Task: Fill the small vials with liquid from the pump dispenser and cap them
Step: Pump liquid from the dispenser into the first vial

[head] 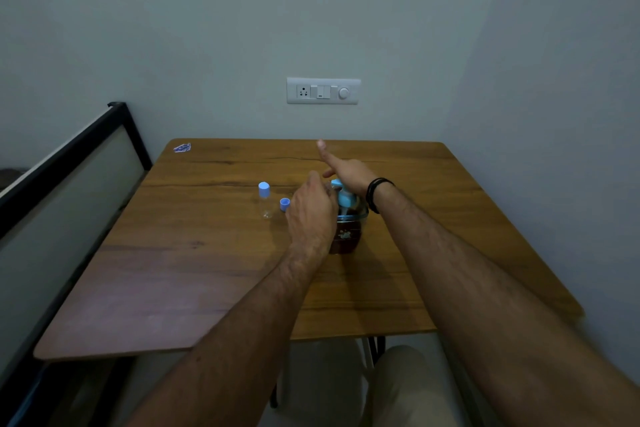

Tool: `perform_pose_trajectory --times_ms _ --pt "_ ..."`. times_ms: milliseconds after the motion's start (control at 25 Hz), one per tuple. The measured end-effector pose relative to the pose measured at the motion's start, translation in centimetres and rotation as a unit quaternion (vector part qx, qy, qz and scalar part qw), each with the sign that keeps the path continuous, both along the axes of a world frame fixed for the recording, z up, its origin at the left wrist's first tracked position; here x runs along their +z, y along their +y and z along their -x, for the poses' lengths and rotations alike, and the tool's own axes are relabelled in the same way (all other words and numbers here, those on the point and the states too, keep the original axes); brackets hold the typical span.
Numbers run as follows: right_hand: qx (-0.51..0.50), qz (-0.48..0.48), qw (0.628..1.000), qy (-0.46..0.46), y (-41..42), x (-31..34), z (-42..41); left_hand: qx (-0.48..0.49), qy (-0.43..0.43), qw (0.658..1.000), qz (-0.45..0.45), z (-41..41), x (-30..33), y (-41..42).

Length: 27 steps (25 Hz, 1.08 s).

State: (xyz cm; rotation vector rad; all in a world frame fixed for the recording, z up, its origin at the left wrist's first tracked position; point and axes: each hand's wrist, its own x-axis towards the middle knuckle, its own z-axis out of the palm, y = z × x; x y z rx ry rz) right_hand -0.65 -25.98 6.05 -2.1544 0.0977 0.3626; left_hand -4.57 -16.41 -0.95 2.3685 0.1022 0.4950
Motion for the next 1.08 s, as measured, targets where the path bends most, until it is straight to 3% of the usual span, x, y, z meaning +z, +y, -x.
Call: perform_pose_trajectory --times_ms 120,320,520,720,920,1080 --pt "-0.015 0.026 0.999 -0.025 0.2 -0.4 0.0 0.004 0.002 1.000 -0.002 -0.1 -0.1 0.0" --pt "0.000 -0.022 0.998 0.051 -0.2 0.5 0.1 -0.001 -0.001 1.000 0.003 -0.2 -0.1 0.1" --pt "-0.006 0.044 0.999 -0.029 0.3 -0.4 -0.4 0.001 -0.003 1.000 -0.001 -0.2 -0.1 0.0" --pt "0.009 -0.016 0.999 0.043 -0.3 0.5 0.1 0.001 -0.006 1.000 -0.002 0.0 0.0 0.0" --pt "0.007 0.061 0.997 -0.048 0.2 -0.5 -0.6 0.002 -0.004 1.000 -0.007 -0.2 -0.3 0.0" --pt "0.020 -0.011 0.998 0.054 -0.3 0.5 -0.2 -0.004 -0.003 1.000 0.005 -0.3 -0.3 0.0"
